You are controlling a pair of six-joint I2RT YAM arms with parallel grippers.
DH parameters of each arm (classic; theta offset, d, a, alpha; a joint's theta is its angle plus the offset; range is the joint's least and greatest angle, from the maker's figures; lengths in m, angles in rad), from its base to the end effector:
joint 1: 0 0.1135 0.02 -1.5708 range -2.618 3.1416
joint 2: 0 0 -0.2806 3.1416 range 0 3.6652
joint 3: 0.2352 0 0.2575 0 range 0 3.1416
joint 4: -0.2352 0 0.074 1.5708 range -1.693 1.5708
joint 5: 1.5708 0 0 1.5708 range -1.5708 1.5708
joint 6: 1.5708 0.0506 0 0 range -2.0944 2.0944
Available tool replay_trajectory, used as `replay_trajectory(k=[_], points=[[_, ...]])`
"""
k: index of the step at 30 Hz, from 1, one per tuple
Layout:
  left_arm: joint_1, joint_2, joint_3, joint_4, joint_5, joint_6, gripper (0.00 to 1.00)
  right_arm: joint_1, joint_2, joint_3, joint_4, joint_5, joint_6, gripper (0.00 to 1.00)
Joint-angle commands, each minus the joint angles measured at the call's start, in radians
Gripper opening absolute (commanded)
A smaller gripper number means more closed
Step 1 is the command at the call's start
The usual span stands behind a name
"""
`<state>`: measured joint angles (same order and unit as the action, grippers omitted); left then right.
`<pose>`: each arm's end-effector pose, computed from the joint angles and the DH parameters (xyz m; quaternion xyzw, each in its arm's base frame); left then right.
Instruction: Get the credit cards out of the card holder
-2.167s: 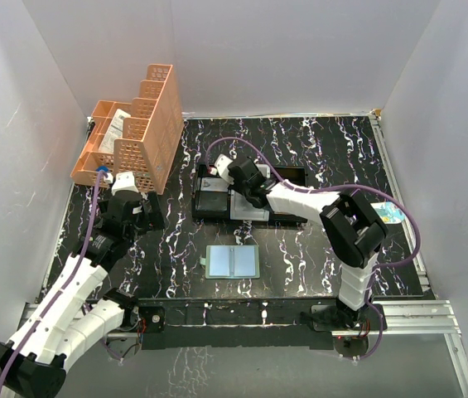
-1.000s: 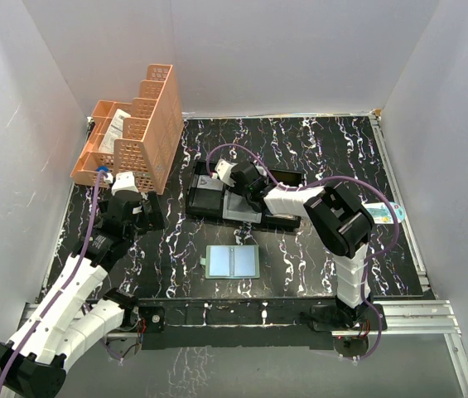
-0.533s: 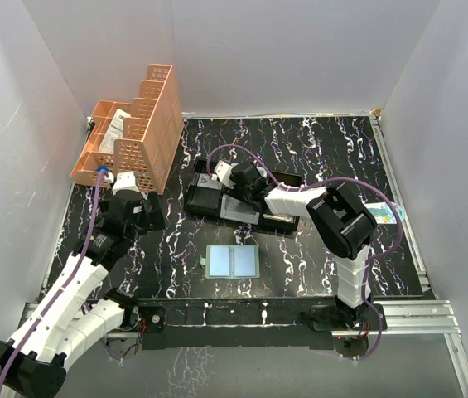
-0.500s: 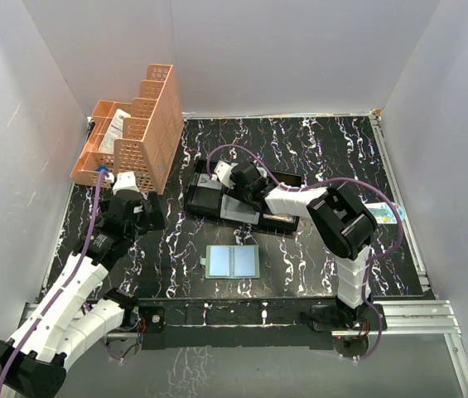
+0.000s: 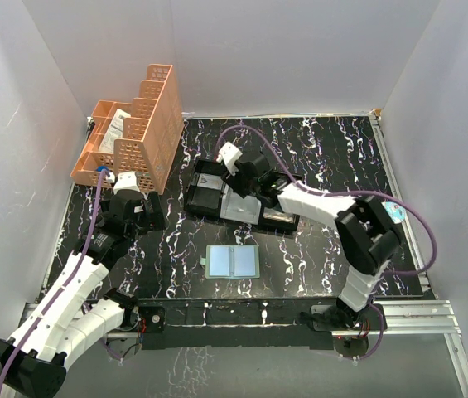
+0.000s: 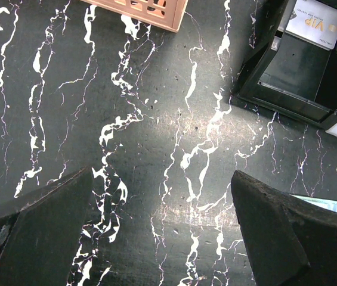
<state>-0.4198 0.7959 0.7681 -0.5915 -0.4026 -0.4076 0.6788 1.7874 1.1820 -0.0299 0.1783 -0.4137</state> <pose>0.1668 -0.0527 0.2970 -0.0863 0.8715 -0.0177 0.4824 0.3325 0.2567 0.2209 -0.4275 0.7805 -0.0194 0.4557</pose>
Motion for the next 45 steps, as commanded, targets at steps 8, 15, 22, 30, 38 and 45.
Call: replay_trajectory(k=[8,15,22,30,38,45], points=[[0.006,0.007,0.011,0.006,0.03,0.024,0.99,-0.011,-0.435,-0.239,-0.025,0.06,0.801,0.77],[0.006,0.024,0.007,0.029,0.133,0.073,0.99,-0.011,-0.516,-0.301,-0.312,0.115,1.028,0.75],[0.006,0.019,-0.017,0.076,0.254,0.111,0.99,-0.144,-0.524,-0.37,-0.27,-0.016,0.939,0.74],[0.006,0.051,-0.021,0.093,0.351,0.137,0.99,-0.202,-0.427,-0.301,-0.333,0.064,0.86,0.74],[0.006,0.048,-0.009,0.091,0.425,0.121,0.99,-0.229,-0.423,-0.254,-0.329,0.002,0.716,0.77],[0.005,-0.074,-0.129,0.32,0.888,-0.142,0.99,-0.228,-0.632,-0.374,-0.236,-0.301,0.832,0.74]])
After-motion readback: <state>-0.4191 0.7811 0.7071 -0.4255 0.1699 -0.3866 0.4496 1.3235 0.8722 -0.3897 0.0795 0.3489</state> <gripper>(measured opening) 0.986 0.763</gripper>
